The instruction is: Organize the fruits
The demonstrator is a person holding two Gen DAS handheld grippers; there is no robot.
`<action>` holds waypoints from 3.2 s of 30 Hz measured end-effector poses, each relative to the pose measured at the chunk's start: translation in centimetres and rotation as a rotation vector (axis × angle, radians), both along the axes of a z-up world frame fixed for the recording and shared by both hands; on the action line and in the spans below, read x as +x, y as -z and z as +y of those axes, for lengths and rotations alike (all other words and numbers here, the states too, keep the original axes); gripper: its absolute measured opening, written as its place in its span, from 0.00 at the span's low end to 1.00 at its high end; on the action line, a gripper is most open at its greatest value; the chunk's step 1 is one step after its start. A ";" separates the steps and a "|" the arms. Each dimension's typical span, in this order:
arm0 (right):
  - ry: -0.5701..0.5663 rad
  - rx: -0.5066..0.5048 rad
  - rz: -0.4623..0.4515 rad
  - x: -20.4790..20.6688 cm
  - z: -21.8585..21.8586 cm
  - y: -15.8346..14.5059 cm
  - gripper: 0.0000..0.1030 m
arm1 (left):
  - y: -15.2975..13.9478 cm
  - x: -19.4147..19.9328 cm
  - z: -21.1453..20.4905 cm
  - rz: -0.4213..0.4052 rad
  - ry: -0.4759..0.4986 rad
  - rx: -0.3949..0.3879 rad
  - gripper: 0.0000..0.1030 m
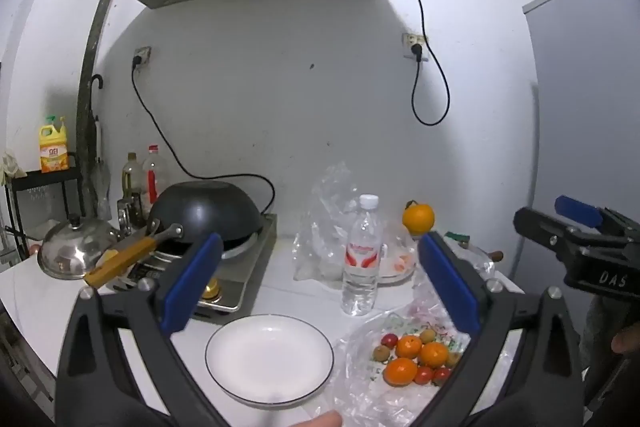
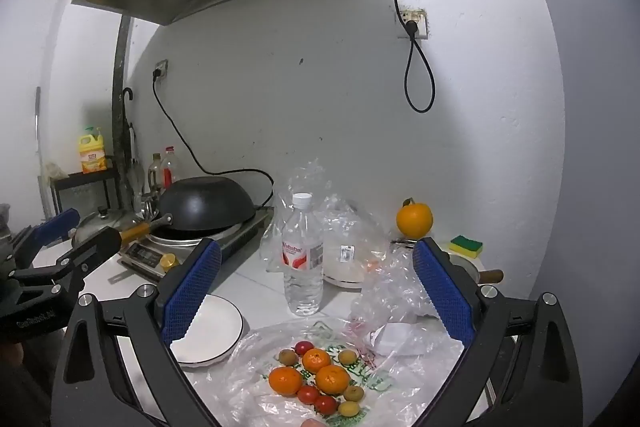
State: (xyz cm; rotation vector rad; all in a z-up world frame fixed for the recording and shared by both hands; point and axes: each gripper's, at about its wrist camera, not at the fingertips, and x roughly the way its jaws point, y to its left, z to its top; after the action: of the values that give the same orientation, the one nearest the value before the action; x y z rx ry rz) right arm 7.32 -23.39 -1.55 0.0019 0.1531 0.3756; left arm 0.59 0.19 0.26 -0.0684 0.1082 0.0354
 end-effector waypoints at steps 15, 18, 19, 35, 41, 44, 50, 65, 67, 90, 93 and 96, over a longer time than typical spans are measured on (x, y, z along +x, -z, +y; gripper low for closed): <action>0.009 0.001 0.020 0.7 -0.2 0.6 0.96 | 0.6 0.7 -0.7 -0.004 0.060 -0.022 0.97; 0.010 -0.003 0.021 0.8 -0.2 0.8 0.96 | 0.8 1.0 -0.7 0.009 0.063 -0.025 0.97; 0.012 -0.005 0.019 0.8 -0.1 0.8 0.96 | 0.8 1.1 -0.8 0.012 0.063 -0.023 0.97; 0.018 -0.009 0.026 1.1 -0.9 1.4 0.96 | 1.2 1.6 -2.2 0.011 0.033 0.025 0.97; 0.018 -0.008 0.034 1.2 -1.1 1.5 0.96 | 1.2 1.6 -2.5 0.021 0.036 0.035 0.97; 0.017 -0.008 0.038 1.3 -1.4 1.6 0.96 | 1.2 1.6 -2.5 0.021 0.037 0.035 0.97; 0.016 -0.010 0.039 1.5 -1.5 1.5 0.96 | 1.2 1.6 -2.6 0.020 0.038 0.029 0.97; 0.017 -0.009 0.053 1.5 -1.6 1.7 0.96 | 1.4 2.2 -3.1 0.035 0.046 0.048 0.97; 0.016 -0.010 0.054 1.6 -1.6 1.8 0.96 | 1.4 2.1 -3.1 0.036 0.049 0.045 0.97; 0.008 -0.029 0.075 2.4 -2.1 2.5 0.96 | 2.5 3.2 -4.4 0.072 0.080 0.052 0.97; 0.008 -0.031 0.081 2.6 -2.2 2.6 0.96 | 2.8 3.5 -4.6 0.086 0.086 0.055 0.97; 0.010 -0.035 0.094 2.9 -2.4 3.2 0.96 | 3.3 3.8 -4.9 0.103 0.092 0.062 0.97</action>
State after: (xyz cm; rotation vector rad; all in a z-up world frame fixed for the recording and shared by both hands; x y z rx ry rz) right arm 10.19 -25.79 -4.75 -0.0144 0.2530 0.3635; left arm 4.41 -4.67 -3.01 0.0004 0.2126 -0.0497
